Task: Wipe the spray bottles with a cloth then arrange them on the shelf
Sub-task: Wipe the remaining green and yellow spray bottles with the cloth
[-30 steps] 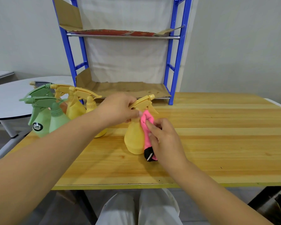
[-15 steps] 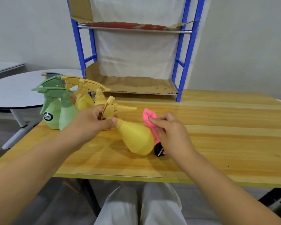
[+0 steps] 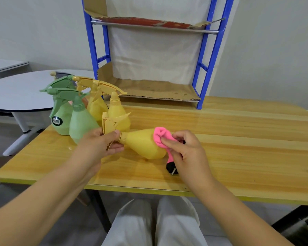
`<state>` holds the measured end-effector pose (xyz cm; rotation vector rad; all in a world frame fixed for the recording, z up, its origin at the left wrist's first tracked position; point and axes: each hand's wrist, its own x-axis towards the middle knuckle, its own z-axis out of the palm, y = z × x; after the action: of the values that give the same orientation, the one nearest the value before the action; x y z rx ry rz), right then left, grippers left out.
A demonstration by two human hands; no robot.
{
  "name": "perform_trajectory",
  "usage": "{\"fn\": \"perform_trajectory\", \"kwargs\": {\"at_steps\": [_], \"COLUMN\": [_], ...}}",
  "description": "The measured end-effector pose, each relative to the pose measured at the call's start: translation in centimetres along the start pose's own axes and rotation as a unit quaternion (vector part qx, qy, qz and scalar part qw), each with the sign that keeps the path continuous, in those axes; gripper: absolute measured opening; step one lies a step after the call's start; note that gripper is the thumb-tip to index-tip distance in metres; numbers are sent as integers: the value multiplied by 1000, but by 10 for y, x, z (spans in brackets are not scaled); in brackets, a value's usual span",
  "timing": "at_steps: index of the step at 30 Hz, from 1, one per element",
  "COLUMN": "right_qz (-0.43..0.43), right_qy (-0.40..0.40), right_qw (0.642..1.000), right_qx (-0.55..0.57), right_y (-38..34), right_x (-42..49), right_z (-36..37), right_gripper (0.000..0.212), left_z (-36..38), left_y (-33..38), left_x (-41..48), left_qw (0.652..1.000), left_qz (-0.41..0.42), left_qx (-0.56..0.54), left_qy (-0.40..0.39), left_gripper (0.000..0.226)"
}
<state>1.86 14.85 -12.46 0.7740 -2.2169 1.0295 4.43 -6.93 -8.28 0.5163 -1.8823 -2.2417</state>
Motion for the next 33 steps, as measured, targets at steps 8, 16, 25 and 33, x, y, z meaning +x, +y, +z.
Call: {"fn": "perform_trajectory", "kwargs": {"at_steps": [8, 16, 25, 33], "right_qz": [-84, -1, 154, 155], "right_qy": [17, 60, 103, 88], "right_qw": [995, 998, 967, 953], "right_qx": [-57, 3, 175, 244], "right_y": [-2, -1, -16, -26], "right_x": [-8, -6, 16, 33], "right_z": [0, -3, -32, -32], "right_gripper": [27, 49, 42, 40], "left_z": [0, 0, -13, -6], "left_y": [3, 18, 18, 8], "left_x": [-3, 0, 5, 3], "left_qw": [981, 982, 975, 972], "left_qz": [-122, -108, -124, -143], "left_qx": [-147, -152, -174, -156], "left_qy": [15, -36, -65, -105], "left_gripper": [16, 12, 17, 18]}}
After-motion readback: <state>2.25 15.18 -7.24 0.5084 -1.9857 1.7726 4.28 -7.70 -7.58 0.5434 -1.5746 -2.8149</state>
